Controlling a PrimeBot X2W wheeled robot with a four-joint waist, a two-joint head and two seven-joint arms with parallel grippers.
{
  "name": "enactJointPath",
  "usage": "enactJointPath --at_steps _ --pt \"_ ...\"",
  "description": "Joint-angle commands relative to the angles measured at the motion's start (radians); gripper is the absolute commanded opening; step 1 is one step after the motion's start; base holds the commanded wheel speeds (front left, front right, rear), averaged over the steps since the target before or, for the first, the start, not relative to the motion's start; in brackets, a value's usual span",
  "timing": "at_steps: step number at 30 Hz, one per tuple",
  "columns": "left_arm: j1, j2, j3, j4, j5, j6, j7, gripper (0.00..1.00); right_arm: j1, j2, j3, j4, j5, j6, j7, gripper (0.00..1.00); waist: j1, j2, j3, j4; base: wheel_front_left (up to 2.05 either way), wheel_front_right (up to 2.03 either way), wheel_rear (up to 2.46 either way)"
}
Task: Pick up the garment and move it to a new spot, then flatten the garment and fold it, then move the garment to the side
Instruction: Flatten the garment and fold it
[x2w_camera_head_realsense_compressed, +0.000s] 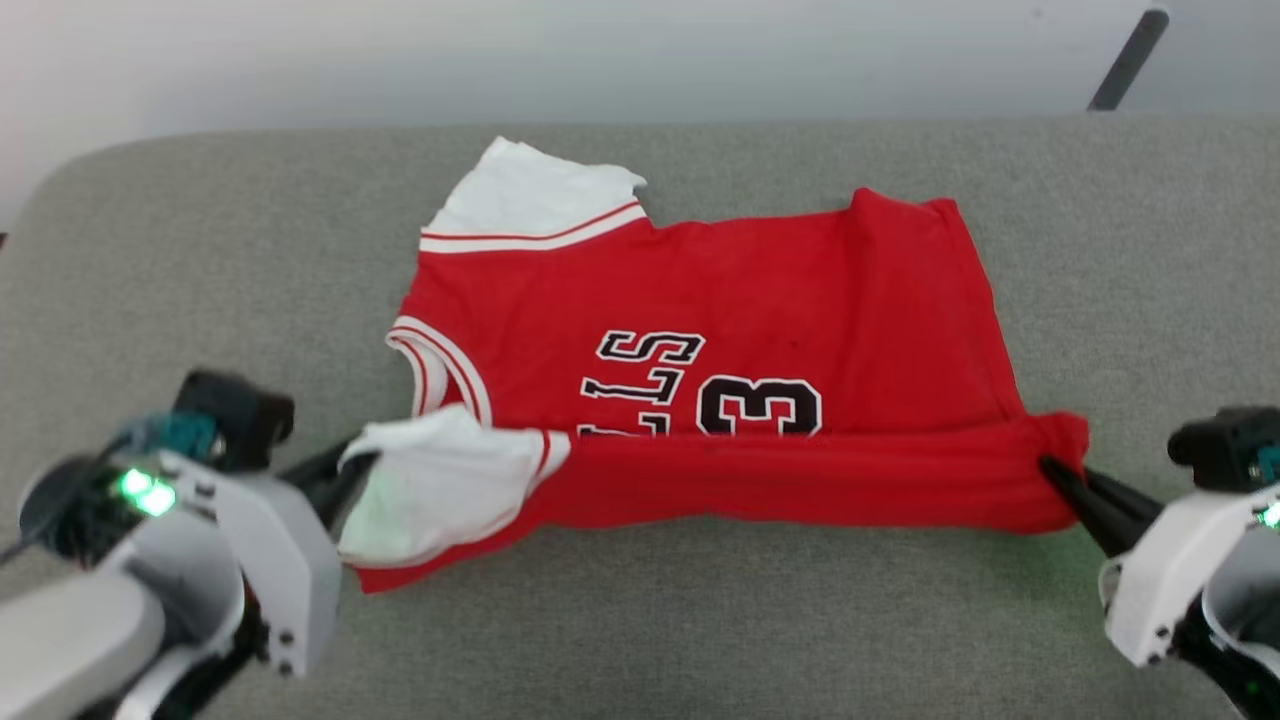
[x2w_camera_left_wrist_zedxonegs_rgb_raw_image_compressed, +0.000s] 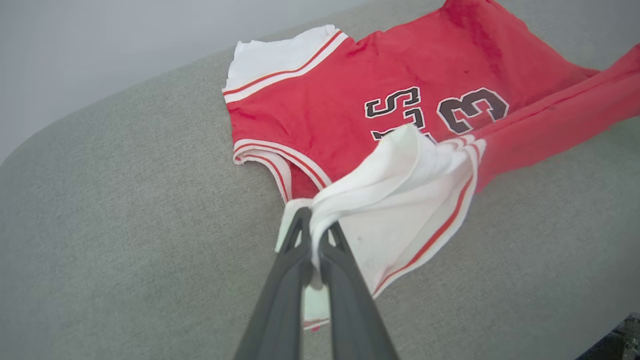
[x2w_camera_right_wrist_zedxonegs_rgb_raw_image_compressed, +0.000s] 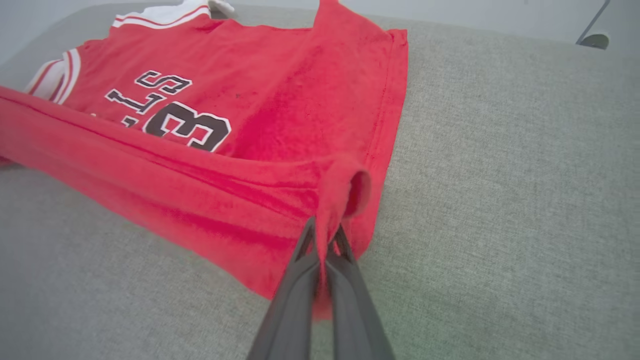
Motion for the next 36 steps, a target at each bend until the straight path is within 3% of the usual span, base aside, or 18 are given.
enactJointPath --at_steps 1,11,20,22,23,24,25,26,27,36 --pt "-0.028 -0.013 0.002 0.03 0.017 -0.022 0.013 0.0 -0.023 0.014 -0.005 0.013 -0.012 -0.001 0.008 0.0 0.0 -0.0001 0.026 -0.017 0.0 0.0 0.0" --pt "-0.141 -0.155 -0.013 0.341 0.035 -0.208 0.093 0.0 -0.195 0.08 0.039 0.159 -0.056 -0.001 0.054 0.0 0.0 -0.0001 0.104 -0.023 0.0 0.0 0.0" --pt "-0.153 -0.268 -0.025 0.562 -0.002 -0.313 0.119 0.01 -0.288 0.092 0.117 0.237 -0.039 -0.001 0.07 0.0 0.0 -0.0001 0.136 -0.027 0.0 0.0 0.0" --pt "-0.152 -0.282 -0.02 0.591 -0.021 -0.324 0.124 0.17 -0.303 0.089 0.126 0.248 -0.031 -0.001 0.071 0.0 0.0 -0.0001 0.136 -0.025 0.0 0.0 0.0" --pt "-0.153 -0.286 -0.015 0.6 -0.03 -0.327 0.123 0.29 -0.309 0.088 0.13 0.252 -0.026 -0.001 0.072 0.11 0.0 -0.0001 0.135 -0.024 0.0 0.0 0.0" --pt "-0.154 -0.291 -0.009 0.606 -0.038 -0.33 0.12 0.4 -0.313 0.085 0.133 0.257 -0.023 -0.001 0.074 0.3 0.0 -0.0001 0.132 -0.022 0.0 0.0 0.0" --pt "-0.157 -0.293 -0.006 0.611 -0.039 -0.334 0.117 0.58 -0.316 0.08 0.138 0.257 -0.024 -0.001 0.076 0.54 0.0 -0.0001 0.129 -0.02 0.0 0.0 0.0" --pt "-0.157 -0.294 -0.001 0.614 -0.047 -0.331 0.113 0.81 -0.319 0.077 0.141 0.257 -0.023 -0.001 0.074 1.0 0.0 -0.0001 0.125 -0.018 0.0 0.0 0.0" --pt "-0.153 -0.294 0.003 0.616 -0.053 -0.329 0.112 1.0 -0.321 0.074 0.143 0.26 -0.022 -0.001 0.078 1.0 0.0 -0.0001 0.119 -0.015 0.0 0.0 0.0" --pt "-0.124 -0.252 0.02 0.541 -0.063 -0.284 0.086 1.0 -0.302 0.051 0.127 0.204 -0.037 -0.001 0.097 1.0 0.0 -0.0001 0.039 0.012 0.0 0.0 0.0"
